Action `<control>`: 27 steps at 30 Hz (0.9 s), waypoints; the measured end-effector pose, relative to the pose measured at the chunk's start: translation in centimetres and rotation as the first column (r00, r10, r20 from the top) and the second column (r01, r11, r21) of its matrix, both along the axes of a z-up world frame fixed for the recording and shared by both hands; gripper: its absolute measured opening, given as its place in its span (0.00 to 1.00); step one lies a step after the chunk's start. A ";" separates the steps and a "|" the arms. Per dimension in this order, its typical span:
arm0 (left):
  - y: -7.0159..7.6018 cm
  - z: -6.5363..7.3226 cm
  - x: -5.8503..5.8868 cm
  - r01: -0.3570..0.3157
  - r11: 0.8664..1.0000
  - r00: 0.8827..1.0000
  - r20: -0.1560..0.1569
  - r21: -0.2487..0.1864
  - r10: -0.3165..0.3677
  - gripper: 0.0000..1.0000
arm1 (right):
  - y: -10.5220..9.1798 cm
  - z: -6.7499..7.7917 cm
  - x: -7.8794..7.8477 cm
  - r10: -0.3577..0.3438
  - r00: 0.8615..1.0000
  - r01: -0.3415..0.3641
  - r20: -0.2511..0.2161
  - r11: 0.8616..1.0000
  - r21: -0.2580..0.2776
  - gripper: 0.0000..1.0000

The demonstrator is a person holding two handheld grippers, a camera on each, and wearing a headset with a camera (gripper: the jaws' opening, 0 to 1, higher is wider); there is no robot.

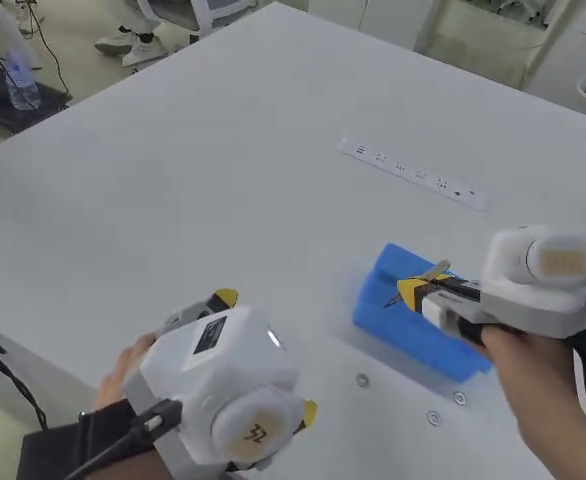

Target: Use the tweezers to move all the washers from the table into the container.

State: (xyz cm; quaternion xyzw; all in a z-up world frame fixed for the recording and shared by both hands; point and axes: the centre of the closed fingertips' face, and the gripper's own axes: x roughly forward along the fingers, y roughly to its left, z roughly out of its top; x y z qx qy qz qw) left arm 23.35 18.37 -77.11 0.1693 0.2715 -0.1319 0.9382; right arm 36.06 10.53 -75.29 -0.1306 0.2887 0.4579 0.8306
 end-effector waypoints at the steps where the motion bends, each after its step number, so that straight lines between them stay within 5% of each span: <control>1: 0.0 0.0 0.0 0.001 1.000 1.000 0.001 -0.001 -0.001 0.79 | 0.0 0.1 -0.3 0.005 1.000 -0.005 0.003 1.000 0.002 0.03; 15: -0.1 0.1 0.0 0.002 1.000 1.000 0.004 -0.006 -0.002 0.79 | -0.8 -2.9 -5.0 0.045 0.996 -0.048 -0.080 0.998 -0.039 0.03; 27: -0.2 0.0 0.0 0.001 1.000 1.000 -0.001 -0.004 -0.001 0.78 | -1.0 -5.6 -5.8 0.047 0.991 -0.059 -0.125 0.994 -0.090 0.04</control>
